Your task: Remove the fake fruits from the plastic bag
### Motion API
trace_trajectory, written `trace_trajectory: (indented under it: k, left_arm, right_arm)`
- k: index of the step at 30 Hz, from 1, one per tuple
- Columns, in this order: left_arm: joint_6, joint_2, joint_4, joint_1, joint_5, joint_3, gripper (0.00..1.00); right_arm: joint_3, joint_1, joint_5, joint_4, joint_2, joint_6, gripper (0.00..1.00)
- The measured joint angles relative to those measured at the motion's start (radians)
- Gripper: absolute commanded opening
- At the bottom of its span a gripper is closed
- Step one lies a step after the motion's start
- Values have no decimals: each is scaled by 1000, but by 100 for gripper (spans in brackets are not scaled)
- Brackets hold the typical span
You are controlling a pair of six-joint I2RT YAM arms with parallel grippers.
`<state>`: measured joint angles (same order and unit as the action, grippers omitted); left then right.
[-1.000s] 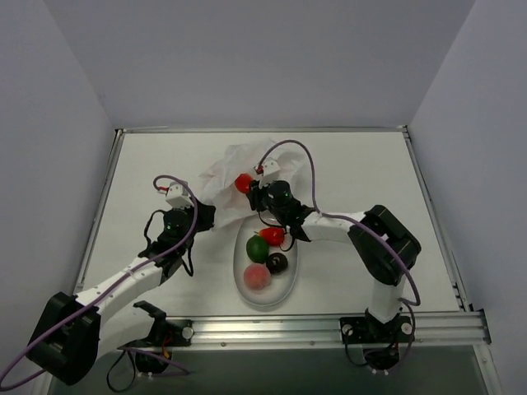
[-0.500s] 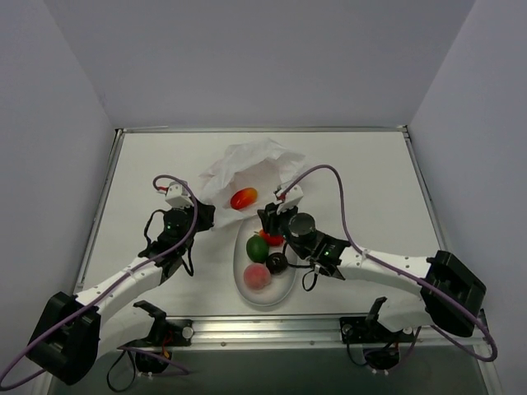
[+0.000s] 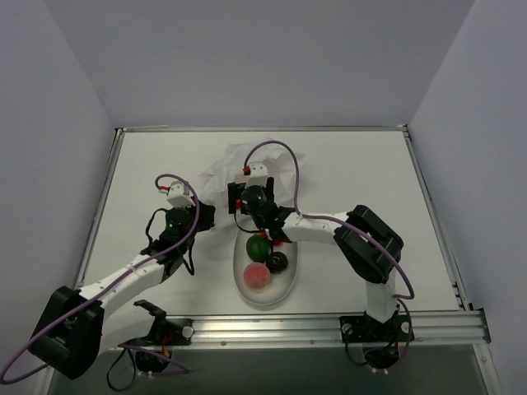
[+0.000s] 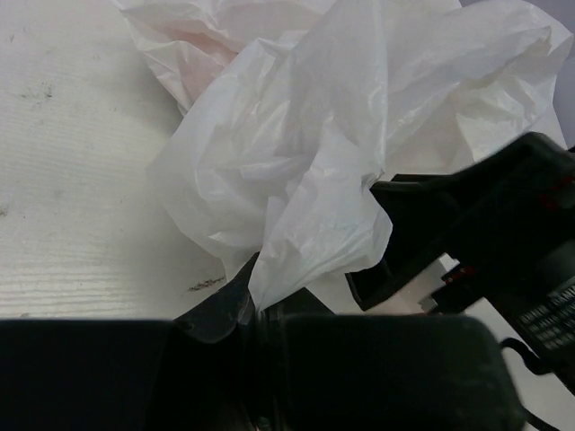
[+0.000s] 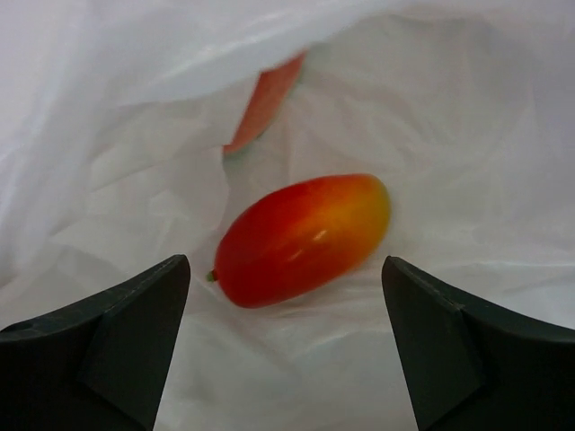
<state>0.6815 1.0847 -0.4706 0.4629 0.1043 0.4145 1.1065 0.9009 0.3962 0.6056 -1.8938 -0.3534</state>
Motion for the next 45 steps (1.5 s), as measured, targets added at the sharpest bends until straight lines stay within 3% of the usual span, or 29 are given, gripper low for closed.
trace_trajectory:
  k: [11, 21, 26, 29, 31, 33, 34, 36, 39, 45]
  left_arm:
    - [1, 0, -5, 0, -11, 0, 2]
    - [1, 0, -5, 0, -12, 0, 2]
    - [1, 0, -5, 0, -12, 0, 2]
    - [1, 0, -5, 0, -11, 0, 2]
    - [1, 0, -5, 0, -11, 0, 2]
    - [0, 0, -5, 0, -11, 0, 2]
    - [0, 0, -5, 0, -11, 0, 2]
    - [0, 0, -5, 0, -11, 0, 2]
    - [0, 0, -5, 0, -11, 0, 2]
    - [0, 0, -5, 0, -11, 0, 2]
  right_arm:
    - [108, -30, 49, -77, -159, -209, 84]
    - [199, -51, 54, -93, -243, -270, 84]
    - [204, -79, 63, -80, -252, -267, 91]
    - [237, -103, 61, -79, -272, -258, 84]
    - [252, -117, 60, -79, -280, -248, 70]
    - [256, -124, 60, -78, -281, -240, 63]
    - [257, -131, 60, -77, -281, -235, 64]
    - [257, -142, 59, -78, -281, -229, 80]
    - [257, -151, 45, -81, -281, -229, 93]
    - [247, -136, 22, -94, -281, -251, 90]
